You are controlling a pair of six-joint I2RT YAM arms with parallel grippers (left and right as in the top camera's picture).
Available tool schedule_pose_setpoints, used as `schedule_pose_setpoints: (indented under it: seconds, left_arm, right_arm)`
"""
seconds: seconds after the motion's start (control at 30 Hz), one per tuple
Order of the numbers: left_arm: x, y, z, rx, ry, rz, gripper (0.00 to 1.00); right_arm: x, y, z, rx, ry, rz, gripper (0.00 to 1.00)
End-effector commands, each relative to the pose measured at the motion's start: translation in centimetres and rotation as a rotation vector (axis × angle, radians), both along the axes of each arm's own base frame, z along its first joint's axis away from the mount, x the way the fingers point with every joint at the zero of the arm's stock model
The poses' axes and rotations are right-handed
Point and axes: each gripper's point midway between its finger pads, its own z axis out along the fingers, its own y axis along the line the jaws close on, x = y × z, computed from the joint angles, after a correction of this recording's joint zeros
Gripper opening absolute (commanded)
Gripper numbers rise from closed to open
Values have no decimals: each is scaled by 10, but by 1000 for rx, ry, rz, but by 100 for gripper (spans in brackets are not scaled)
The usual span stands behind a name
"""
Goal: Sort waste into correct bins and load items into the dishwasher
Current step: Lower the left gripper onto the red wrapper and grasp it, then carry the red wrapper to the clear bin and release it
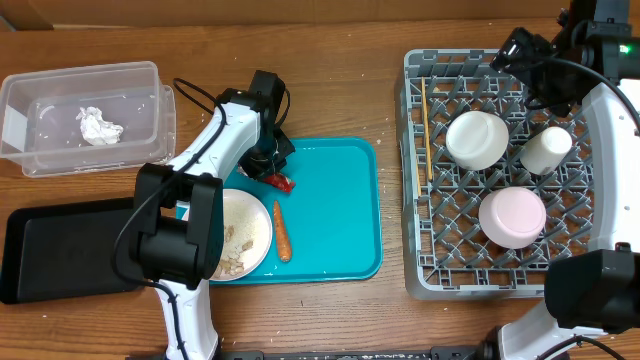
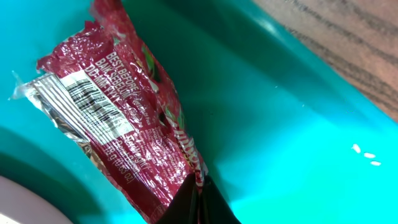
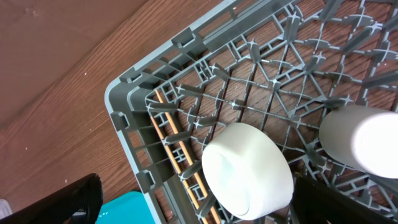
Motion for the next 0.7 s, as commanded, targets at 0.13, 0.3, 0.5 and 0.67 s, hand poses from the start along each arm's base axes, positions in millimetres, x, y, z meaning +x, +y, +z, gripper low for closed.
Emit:
schedule_pose_setpoints:
  seconds: [0.13, 0.3, 0.5, 0.67]
  left_arm:
    - [24, 3, 31, 18, -58, -131, 4]
    - [74, 38, 128, 77, -235, -178, 4]
    - [114, 141, 195, 152, -434, 44, 4]
    - [126, 243, 194, 204, -518, 245, 4]
  right_arm:
    - [1, 0, 4, 4, -13, 1, 100]
    - [1, 0, 4, 4, -13, 1, 100]
    - [1, 0, 4, 4, -13, 1, 100]
    - [1, 0, 4, 4, -13, 1, 100]
